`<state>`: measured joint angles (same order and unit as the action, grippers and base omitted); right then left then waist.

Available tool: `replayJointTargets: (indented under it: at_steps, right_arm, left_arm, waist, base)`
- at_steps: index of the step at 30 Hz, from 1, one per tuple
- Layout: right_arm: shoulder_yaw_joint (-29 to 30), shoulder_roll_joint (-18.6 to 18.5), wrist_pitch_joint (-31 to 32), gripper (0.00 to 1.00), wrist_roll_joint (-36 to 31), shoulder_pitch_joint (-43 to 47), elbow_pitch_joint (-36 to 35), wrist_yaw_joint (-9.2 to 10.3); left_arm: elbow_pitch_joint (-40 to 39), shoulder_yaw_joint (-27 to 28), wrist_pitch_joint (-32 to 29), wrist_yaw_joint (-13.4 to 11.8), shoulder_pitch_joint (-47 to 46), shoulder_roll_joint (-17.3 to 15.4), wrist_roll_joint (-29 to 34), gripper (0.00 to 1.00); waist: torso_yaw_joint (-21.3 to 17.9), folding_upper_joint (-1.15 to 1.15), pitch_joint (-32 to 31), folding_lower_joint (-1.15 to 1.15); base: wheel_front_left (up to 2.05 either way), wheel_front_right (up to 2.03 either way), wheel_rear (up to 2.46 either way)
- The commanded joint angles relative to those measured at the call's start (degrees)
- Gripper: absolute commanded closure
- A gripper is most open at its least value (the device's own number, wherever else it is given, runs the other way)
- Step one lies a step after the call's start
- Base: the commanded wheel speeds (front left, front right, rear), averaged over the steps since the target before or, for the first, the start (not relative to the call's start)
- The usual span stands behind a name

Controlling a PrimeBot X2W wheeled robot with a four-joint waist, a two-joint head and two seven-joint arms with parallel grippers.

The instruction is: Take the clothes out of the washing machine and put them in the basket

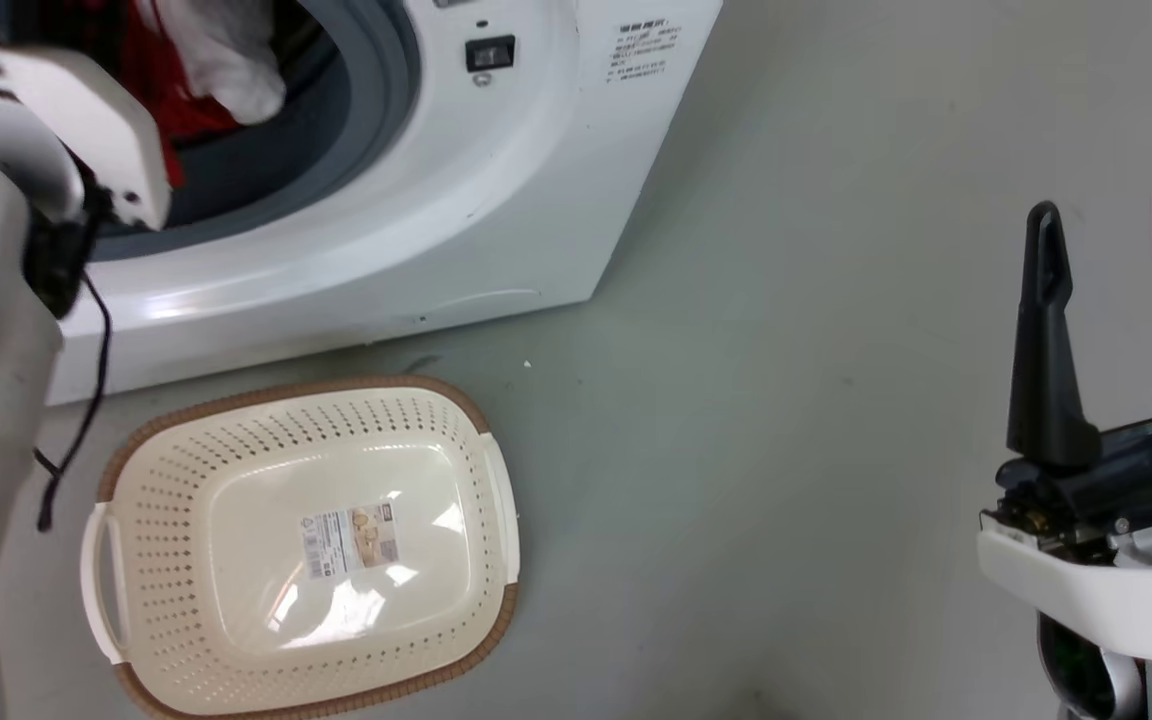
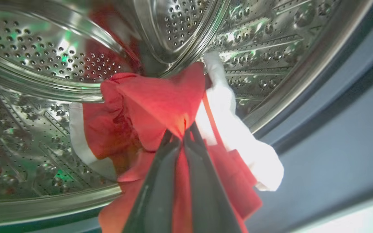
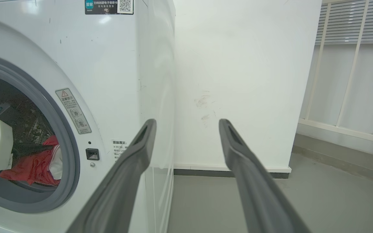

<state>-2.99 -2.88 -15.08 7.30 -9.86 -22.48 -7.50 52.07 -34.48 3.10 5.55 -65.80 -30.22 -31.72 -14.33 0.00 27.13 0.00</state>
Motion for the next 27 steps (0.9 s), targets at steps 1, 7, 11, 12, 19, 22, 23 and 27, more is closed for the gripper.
replayJointTargets:
  at_steps: [1, 7, 11, 12, 19, 22, 23, 27]
  right_arm:
    - [-0.1, 0.0, -0.1, 0.00, -0.6, 0.8, 0.1, 0.02]
    - [-0.4, 0.0, -0.1, 0.00, -1.9, 3.5, 0.8, 0.02]
    - [-0.3, 0.0, -0.1, 0.00, -2.7, 5.5, 1.4, 0.02]
    - [-0.3, 0.0, -0.1, 0.00, -2.9, 6.0, 1.6, 0.02]
    - [-0.2, 0.0, -0.1, 0.00, -4.1, 9.8, 2.9, 0.02]
    - [-0.2, 0.0, -0.1, 0.00, -4.6, 11.7, 3.5, 0.02]
    - [-0.1, 0.0, -0.1, 0.00, -4.7, 12.2, 3.7, 0.02]
    - [-0.3, 0.0, -0.1, 0.00, -5.3, 14.4, 4.5, 0.02]
  left_arm:
    - [-0.5, 0.1, 0.8, -0.4, 1.3, 0.2, -0.1, 1.00]
    - [-4.4, -0.3, 6.3, -3.2, 8.4, 1.4, -0.2, 1.00]
    - [-7.6, -0.6, 8.6, -5.3, 13.6, 2.1, -0.3, 1.00]
    - [-8.5, -0.5, 9.2, -6.0, 14.9, 2.3, -0.5, 1.00]
    - [-15.9, 0.5, 11.4, -10.9, 24.6, 2.3, -0.5, 1.00]
    - [-19.5, 0.8, 11.9, -13.4, 29.5, 2.1, 0.0, 1.00]
    - [-20.7, 1.1, 11.9, -14.2, 31.1, 2.4, -0.1, 1.00]
    - [-25.6, 2.3, 12.2, -17.0, 37.4, 2.8, 0.4, 1.00]
  waist:
    - [0.8, 0.00, -2.0, 0.00]
    - [2.1, 0.00, -7.1, 0.00]
    - [2.9, 0.00, -10.4, 0.00]
    - [3.1, 0.00, -11.3, 0.00]
    - [4.2, 0.00, -17.0, 0.00]
    - [4.8, 0.00, -19.4, 0.00]
    - [5.0, 0.00, -20.2, 0.00]
    - [5.6, 0.00, -23.0, 0.00]
  base:
    - [0.00, 0.00, 0.00]
    - [0.00, 0.00, 0.00]
    - [0.00, 0.00, 0.00]
    - [0.00, 0.00, 0.00]
    - [0.00, 0.00, 0.00]
    - [0.00, 0.00, 0.00]
    - [0.00, 0.00, 0.00]
    - [0.00, 0.00, 0.00]
